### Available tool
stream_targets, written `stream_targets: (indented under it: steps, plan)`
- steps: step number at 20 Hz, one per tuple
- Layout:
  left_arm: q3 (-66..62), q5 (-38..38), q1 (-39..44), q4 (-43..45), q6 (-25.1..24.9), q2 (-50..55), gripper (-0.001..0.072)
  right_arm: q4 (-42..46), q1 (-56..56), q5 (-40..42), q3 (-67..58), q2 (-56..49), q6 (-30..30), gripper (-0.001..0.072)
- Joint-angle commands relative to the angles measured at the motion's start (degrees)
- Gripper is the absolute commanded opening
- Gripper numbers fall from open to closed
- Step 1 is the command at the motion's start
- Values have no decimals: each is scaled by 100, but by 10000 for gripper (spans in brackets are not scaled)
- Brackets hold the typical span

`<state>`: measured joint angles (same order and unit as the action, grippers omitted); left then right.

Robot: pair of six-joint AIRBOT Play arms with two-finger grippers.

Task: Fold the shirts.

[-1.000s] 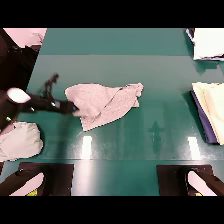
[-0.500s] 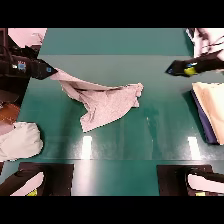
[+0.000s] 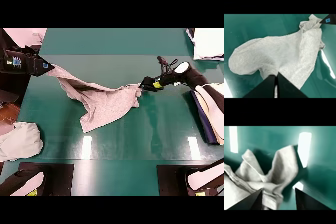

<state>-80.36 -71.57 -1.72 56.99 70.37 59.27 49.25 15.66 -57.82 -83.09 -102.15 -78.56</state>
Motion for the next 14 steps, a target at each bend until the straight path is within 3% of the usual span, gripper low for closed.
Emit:
stream_targets:
  steps: [1, 2, 6, 14]
  plan:
    - [-11, -2, -4, 7, 15, 2, 21, -673, 28, 103, -9, -262, 256, 301]
    - [-11, -2, -4, 7, 15, 2, 21, -664, 28, 160, -11, -225, 407, 17]
    - [-247, 175, -144, 2, 201, -28, 21, -170, -258, 608, -13, 664, 516, 11]
    - [-2953, 516, -415, -348, 225, -28, 21, 236, -1672, 1110, -13, 3816, 573, 10]
